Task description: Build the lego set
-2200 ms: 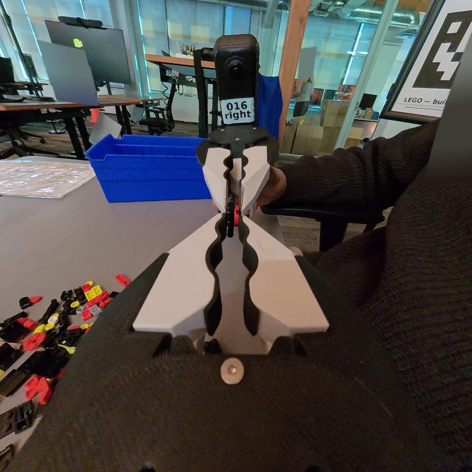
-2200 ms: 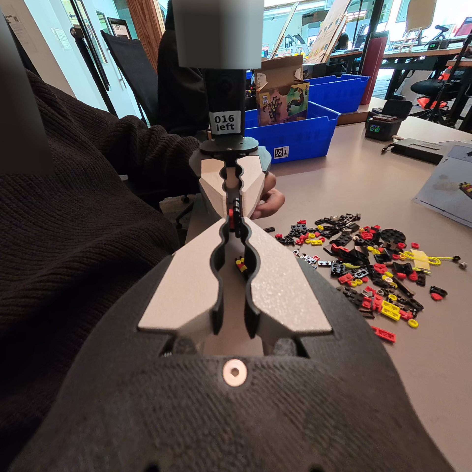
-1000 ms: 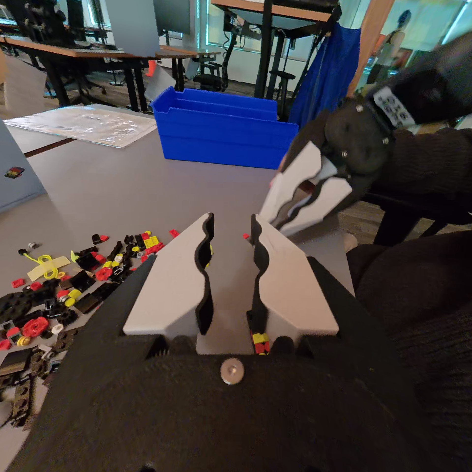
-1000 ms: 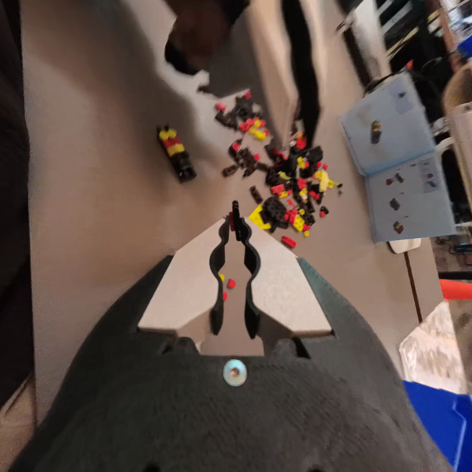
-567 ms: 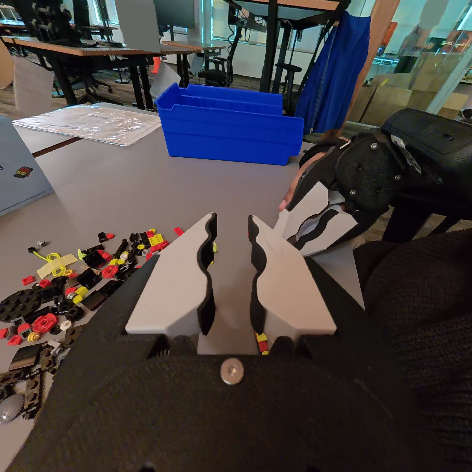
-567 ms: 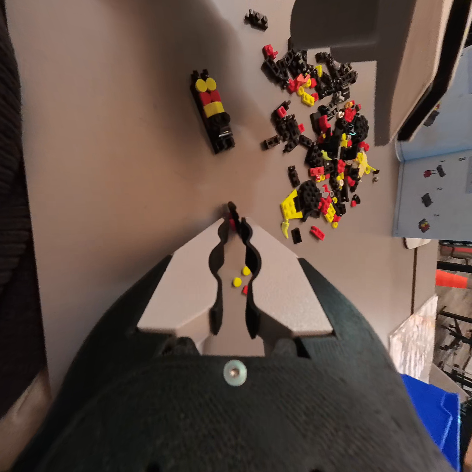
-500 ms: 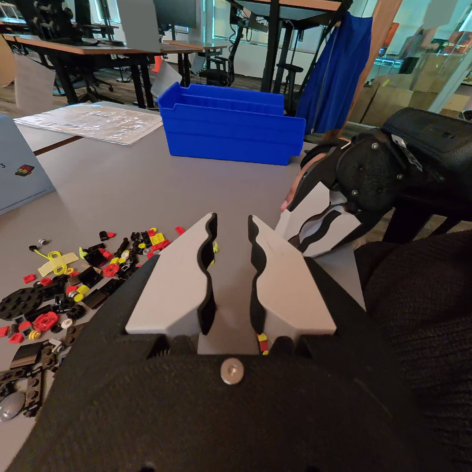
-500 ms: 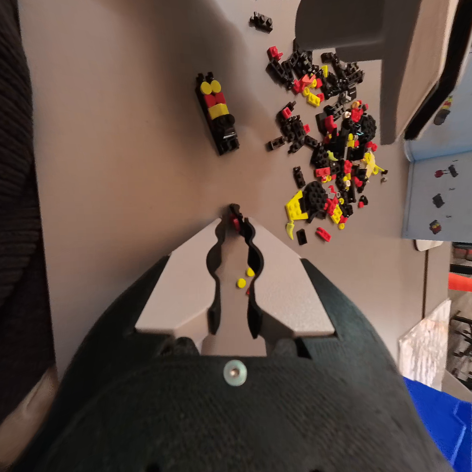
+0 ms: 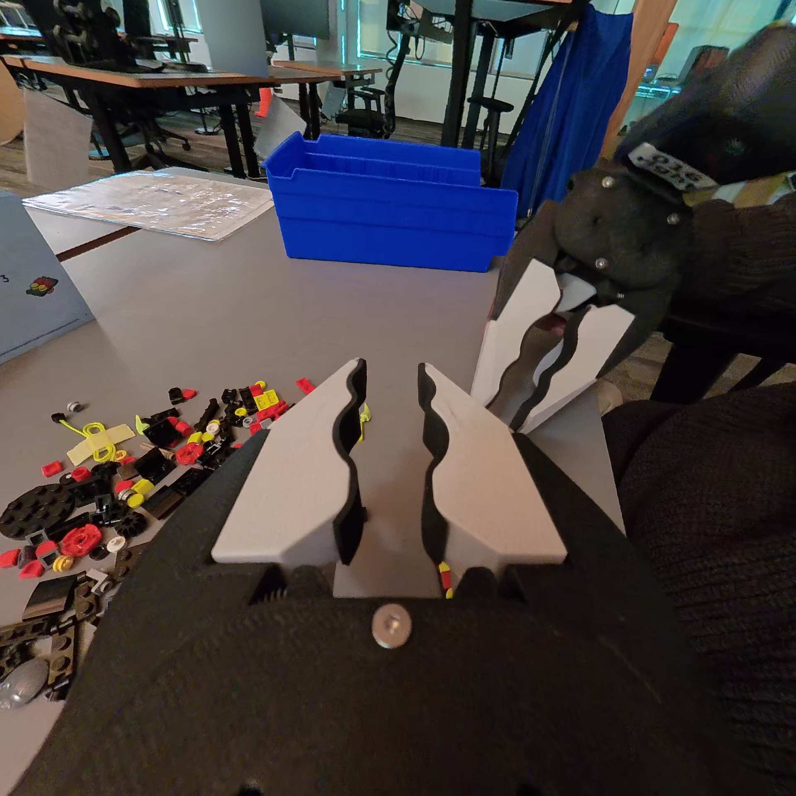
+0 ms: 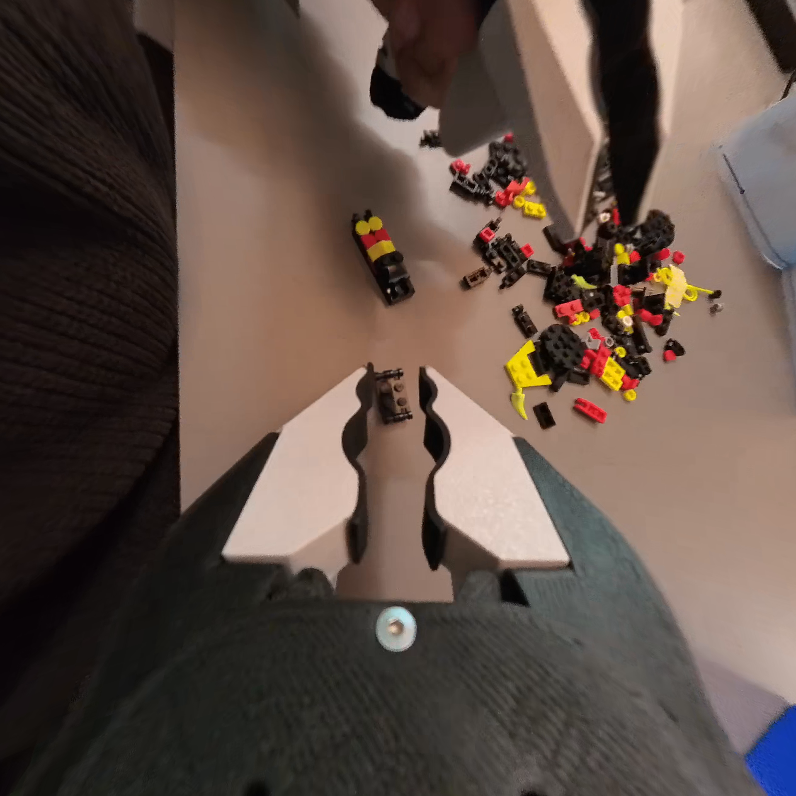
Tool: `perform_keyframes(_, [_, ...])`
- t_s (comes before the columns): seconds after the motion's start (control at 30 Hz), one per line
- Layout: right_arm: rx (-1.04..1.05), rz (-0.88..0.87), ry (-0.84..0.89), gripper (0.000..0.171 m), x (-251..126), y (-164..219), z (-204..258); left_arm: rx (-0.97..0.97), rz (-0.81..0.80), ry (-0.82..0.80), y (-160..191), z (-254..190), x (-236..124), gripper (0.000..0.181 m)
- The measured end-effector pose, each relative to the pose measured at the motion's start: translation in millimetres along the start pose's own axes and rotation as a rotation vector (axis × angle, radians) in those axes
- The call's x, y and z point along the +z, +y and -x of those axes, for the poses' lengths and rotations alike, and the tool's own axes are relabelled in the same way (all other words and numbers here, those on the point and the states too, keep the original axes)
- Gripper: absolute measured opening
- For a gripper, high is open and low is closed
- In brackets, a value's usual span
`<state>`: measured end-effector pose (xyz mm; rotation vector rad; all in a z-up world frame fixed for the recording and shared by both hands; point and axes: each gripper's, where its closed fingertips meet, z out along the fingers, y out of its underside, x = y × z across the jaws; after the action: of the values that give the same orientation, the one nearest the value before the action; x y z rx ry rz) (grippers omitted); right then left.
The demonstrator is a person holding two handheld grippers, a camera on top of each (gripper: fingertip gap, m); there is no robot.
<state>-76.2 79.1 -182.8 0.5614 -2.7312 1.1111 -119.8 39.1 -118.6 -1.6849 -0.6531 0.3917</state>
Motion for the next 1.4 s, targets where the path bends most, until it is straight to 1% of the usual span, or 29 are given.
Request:
perform_keyframes(0.1, [0.128,-0.129,-0.108,0.019,-10.5,-10.9,0.4,0.009,0.003,0.001,1.3,-0.4,0.8,0.021])
perform_keyframes(0.17, [0.25,-0.229,-0.17,0.018,-21.7,-17.1,-9.1,0.016,0.008,0.002,3.0,-0.8,1.6,0.021])
perform_keyframes(0.23, [0.328,-0.322,-0.188,0.021,-34.6,-19.0,-24.5,0.014,0.004,0.0,2.6,-1.1,2.3,0.02])
perform_keyframes(0.27, [0.336,-0.364,-0.159,0.018,-41.2,-18.5,-34.5,0.01,-0.003,-0.004,1.6,-0.8,2.2,0.016])
perform_keyframes(0.3, [0.338,-0.399,-0.09,0.011,-47.7,-17.1,-47.6,0.008,-0.01,-0.004,0.4,-0.8,2.0,0.013])
perform_keyframes(0.37, [0.307,-0.474,0.079,0.009,-64.0,-18.5,-71.8,0.003,-0.022,-0.003,-1.5,-0.4,1.1,0.006])
perform_keyframes(0.43, [0.248,-0.535,0.221,0.008,-80.0,-23.1,-85.9,-0.007,-0.027,-0.002,-2.2,0.8,0.3,0.002])
perform_keyframes(0.53, [0.215,-0.587,0.37,0.022,-91.3,-27.6,-95.9,-0.028,-0.029,-0.001,-1.6,3.5,-0.2,0.002])
perform_keyframes(0.57, [0.228,-0.612,0.397,0.033,-92.2,-28.8,-97.7,-0.032,-0.026,-0.001,-0.8,4.2,0.0,0.002])
perform_keyframes(0.6, [0.261,-0.655,0.417,0.054,-93.2,-30.3,-100.1,-0.033,-0.023,0.0,0.2,4.7,0.2,0.002])
perform_keyframes(0.63, [0.308,-0.696,0.41,0.07,-92.9,-31.3,-101.9,-0.031,-0.02,0.001,1.4,4.7,0.4,0.002])
perform_keyframes(0.67, [0.372,-0.709,0.374,0.076,-89.7,-30.0,-102.9,-0.029,-0.016,0.003,2.3,4.4,0.9,0.002])
perform_keyframes(0.7, [0.44,-0.706,0.336,0.077,-85.9,-27.6,-105.1,-0.027,-0.013,0.005,2.9,3.8,1.3,0.002])
perform_keyframes(0.73, [0.507,-0.695,0.314,0.064,-83.3,-24.7,-108.8,-0.024,-0.011,0.004,3.3,3.3,1.7,0.0])
perform_keyframes(0.77, [0.563,-0.683,0.283,0.029,-81.5,-22.7,-110.0,-0.018,-0.008,0.003,3.6,3.0,2.2,0.0])
perform_keyframes(0.8, [0.596,-0.67,0.224,0.0,-79.7,-23.1,-106.3,-0.013,-0.007,0.004,3.9,2.7,2.6,0.0])
perform_keyframes(0.83, [0.652,-0.631,0.193,0.0,-77.0,-19.4,-105.2,-0.009,-0.004,0.003,4.3,2.5,3.1,0.0])
perform_keyframes(0.9, [0.667,-0.572,0.199,0.0,-74.1,-13.7,-105.3,-0.008,0.008,0.006,6.3,1.9,4.2,0.0])
perform_keyframes(0.97, [0.594,-0.56,0.255,0.0,-75.9,-13.7,-106.1,-0.017,0.01,0.012,6.5,1.1,4.6,0.0])
perform_keyframes(1.07, [0.489,-0.516,0.384,0.0,-78.4,-10.0,-113.1,-0.036,-0.004,-0.012,4.1,5.6,3.6,0.0])
perform_keyframes(1.13, [0.443,-0.502,0.377,0.0,-74.3,-11.6,-108.0,-0.045,-0.012,-0.038,3.0,10.6,2.6,0.0])
perform_keyframes(1.3, [0.443,-0.488,0.42,0.0,-71.4,-9.0,-112.2,-0.052,-0.006,-0.058,5.9,14.8,3.2,0.0])
perform_keyframes(1.4, [0.408,-0.455,0.406,0.012,-67.8,-4.7,-109.4,-0.038,0.0,-0.049,8.1,12.2,4.6,0.0])
